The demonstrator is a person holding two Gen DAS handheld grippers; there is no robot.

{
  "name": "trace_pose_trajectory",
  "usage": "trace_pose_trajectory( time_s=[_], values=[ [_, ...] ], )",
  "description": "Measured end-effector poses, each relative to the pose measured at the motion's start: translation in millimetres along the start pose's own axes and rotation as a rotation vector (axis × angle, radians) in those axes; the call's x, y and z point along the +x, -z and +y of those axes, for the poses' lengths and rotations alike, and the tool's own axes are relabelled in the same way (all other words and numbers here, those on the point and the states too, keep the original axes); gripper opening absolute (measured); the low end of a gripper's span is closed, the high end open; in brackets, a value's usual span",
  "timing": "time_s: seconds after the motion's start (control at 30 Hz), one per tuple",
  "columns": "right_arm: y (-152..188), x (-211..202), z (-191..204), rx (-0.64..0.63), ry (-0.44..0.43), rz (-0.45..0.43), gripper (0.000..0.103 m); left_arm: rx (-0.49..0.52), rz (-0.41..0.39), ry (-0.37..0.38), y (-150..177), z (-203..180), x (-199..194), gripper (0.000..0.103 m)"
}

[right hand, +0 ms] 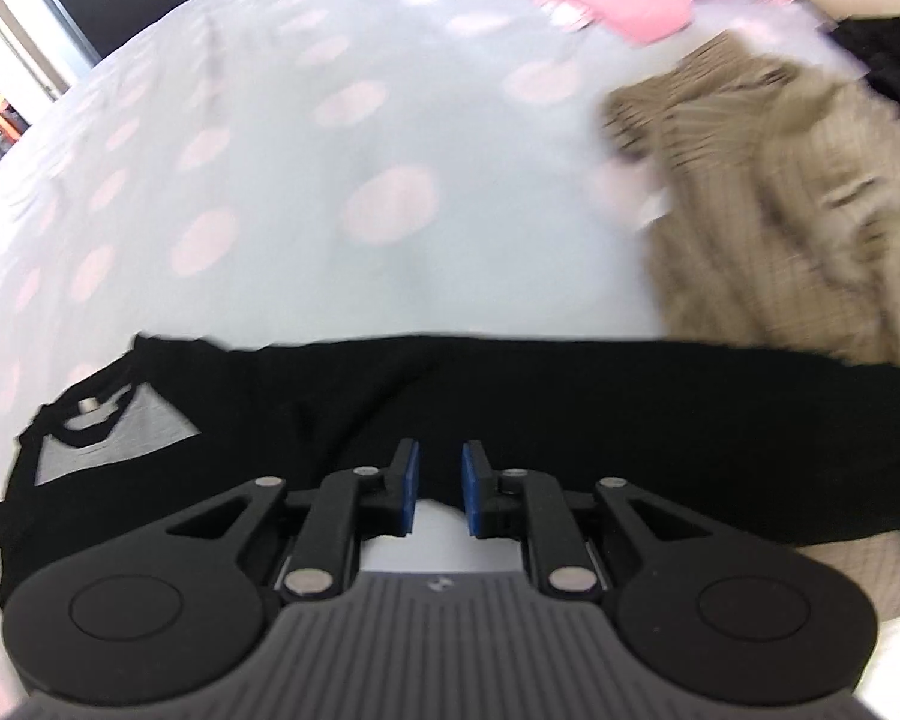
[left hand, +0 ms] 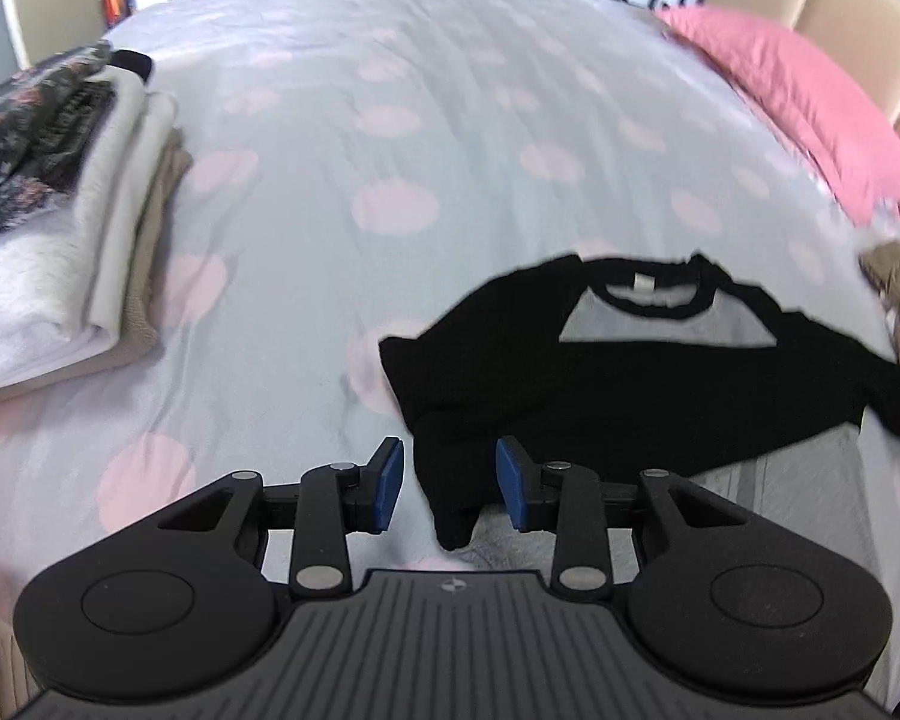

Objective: Fold clothes

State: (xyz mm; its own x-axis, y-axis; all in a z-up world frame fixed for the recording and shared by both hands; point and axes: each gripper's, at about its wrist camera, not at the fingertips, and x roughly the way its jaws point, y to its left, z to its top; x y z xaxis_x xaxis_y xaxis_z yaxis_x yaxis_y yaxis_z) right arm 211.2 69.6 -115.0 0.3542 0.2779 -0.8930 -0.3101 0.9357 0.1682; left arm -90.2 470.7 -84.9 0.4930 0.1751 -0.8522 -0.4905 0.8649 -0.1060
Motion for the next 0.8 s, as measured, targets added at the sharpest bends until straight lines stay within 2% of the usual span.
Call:
trace_pose_trajectory(
  time_s=[0.23, 0.4, 0.47, 0.57, 0.63, 0.67, 0.73, 0.8],
  values=[
    [4, -58, -64, 0.051, 0.094, -0.133, 0.022, -0.085, 0.020, -0.060, 4, 12, 1, 0.035],
    [5, -99, -109, 0.074, 0.201, -0.235, 0.047, -0.102, 0.021, -0.061, 8, 15, -3, 0.035],
    [7, -108, -128, 0.084, 0.243, -0.245, 0.051, -0.086, 0.017, -0.067, 10, 14, -5, 0.037],
    [13, -113, -153, 0.118, 0.305, -0.247, 0.064, -0.084, 0.014, -0.077, 11, 14, -7, 0.038],
    [19, -109, -168, 0.157, 0.329, -0.240, 0.065, -0.093, 0.015, -0.079, 11, 15, -7, 0.038],
    [21, -106, -175, 0.179, 0.330, -0.232, 0.063, -0.097, 0.015, -0.080, 11, 15, -6, 0.038],
    [25, -97, -184, 0.209, 0.298, -0.208, 0.053, -0.102, 0.017, -0.081, 11, 14, -5, 0.038],
    [25, -88, -184, 0.213, 0.285, -0.184, 0.017, -0.101, 0.020, -0.072, 11, 11, -3, 0.038]
  ],
)
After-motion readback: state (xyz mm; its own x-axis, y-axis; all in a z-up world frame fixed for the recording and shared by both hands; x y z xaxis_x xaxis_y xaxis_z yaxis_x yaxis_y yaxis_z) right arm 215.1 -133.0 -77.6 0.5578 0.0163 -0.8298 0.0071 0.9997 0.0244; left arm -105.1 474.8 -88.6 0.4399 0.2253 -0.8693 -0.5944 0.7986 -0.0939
